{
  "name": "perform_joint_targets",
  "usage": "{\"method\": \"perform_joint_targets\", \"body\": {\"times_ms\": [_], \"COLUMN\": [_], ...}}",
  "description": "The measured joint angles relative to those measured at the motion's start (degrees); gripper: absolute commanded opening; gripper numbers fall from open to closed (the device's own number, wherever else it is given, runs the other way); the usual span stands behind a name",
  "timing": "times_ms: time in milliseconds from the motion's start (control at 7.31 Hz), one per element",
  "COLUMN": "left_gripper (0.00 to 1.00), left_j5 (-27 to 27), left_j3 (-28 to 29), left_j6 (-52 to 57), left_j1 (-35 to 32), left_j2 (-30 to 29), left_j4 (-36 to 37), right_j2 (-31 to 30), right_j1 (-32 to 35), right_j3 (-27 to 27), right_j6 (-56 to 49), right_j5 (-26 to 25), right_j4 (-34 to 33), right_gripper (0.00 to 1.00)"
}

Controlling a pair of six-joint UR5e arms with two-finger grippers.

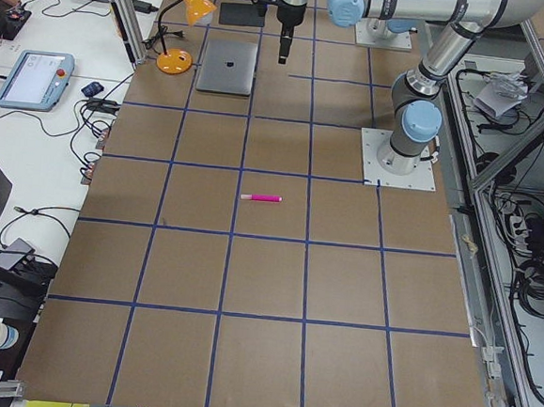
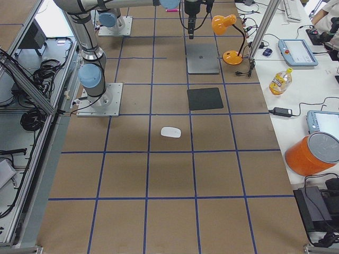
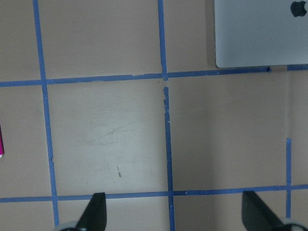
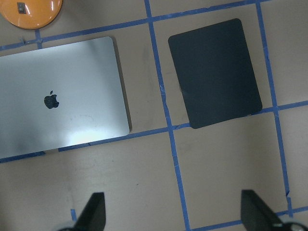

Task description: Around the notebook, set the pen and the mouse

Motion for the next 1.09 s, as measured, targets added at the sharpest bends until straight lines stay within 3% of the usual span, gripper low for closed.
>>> {"method": "perform_joint_targets", "body": {"times_ms": [821, 1095], "left_gripper": [1.0, 1.0], "left_j5": [0.1, 0.1], "left_j3": [-0.9, -1.1], "left_j6": [0.3, 0.3], "left_j1": [1.0, 1.1], "left_j2": [-1.0, -1.1], "left_j4": [3.0, 3.2], "right_j2": [-0.5, -0.5], "right_j1": [-0.9, -4.8], "right_j3": [-0.5, -1.1], "right_j6": [-0.4, -2.3], "right_j5": [-0.7, -1.1], "right_j4": [0.5, 1.9], "right_gripper": [1.0, 1.0]}}
